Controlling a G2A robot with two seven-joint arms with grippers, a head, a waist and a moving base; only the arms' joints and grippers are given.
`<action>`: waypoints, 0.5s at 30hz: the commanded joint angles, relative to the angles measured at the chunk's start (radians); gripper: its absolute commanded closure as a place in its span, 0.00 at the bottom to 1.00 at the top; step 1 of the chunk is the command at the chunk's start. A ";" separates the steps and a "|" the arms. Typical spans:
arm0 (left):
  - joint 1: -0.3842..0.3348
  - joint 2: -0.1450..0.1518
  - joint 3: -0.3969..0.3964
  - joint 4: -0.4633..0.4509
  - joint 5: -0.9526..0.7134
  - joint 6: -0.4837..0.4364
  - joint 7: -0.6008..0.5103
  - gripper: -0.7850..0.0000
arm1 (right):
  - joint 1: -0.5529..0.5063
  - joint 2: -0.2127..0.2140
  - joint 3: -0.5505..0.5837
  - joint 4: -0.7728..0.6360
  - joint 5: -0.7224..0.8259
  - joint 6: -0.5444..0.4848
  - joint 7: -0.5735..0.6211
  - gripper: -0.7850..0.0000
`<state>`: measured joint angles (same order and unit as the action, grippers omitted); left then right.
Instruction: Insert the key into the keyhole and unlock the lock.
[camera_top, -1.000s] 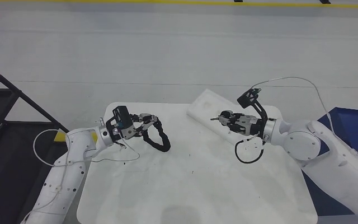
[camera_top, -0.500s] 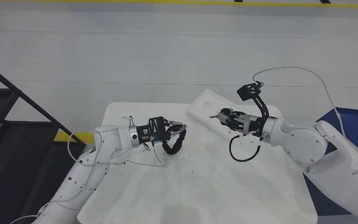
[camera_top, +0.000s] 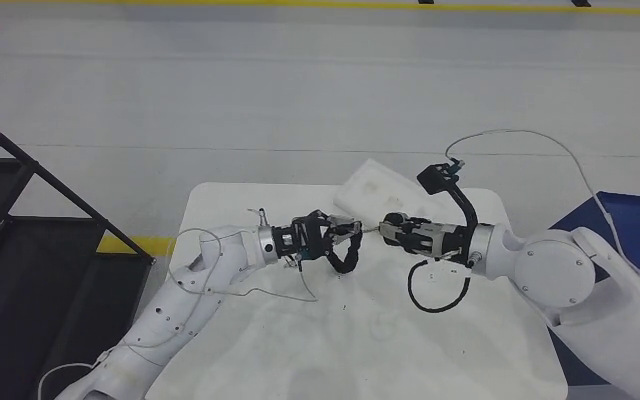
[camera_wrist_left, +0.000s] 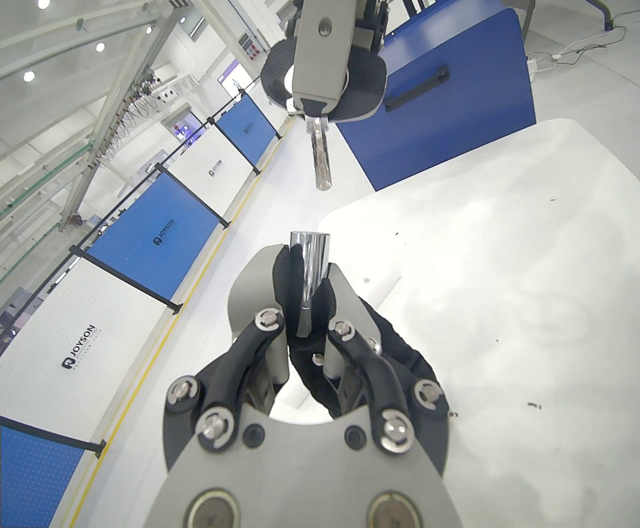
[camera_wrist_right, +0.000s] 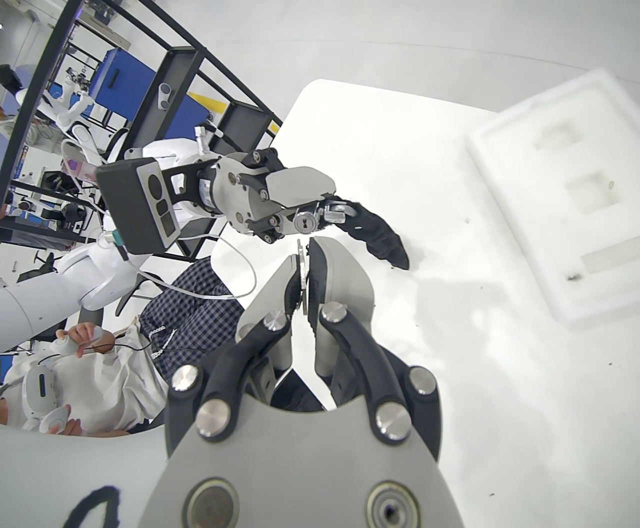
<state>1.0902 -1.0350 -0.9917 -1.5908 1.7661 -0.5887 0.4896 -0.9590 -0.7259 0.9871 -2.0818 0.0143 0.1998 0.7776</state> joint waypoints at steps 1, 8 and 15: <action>-0.001 -0.001 0.003 0.003 0.003 0.013 0.005 1.00 | 0.000 0.000 0.000 0.000 0.000 -0.001 -0.001 1.00; -0.001 -0.001 0.003 0.003 0.003 0.013 0.005 1.00 | 0.000 0.000 0.000 0.000 0.000 -0.001 -0.001 1.00; 0.017 -0.001 0.000 0.002 -0.015 0.002 -0.010 1.00 | 0.007 0.002 -0.005 -0.045 -0.120 -0.040 0.073 1.00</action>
<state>1.1023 -1.0362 -0.9899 -1.5877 1.7555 -0.5793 0.4811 -0.9565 -0.7241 0.9814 -2.1177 -0.0773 0.1632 0.8323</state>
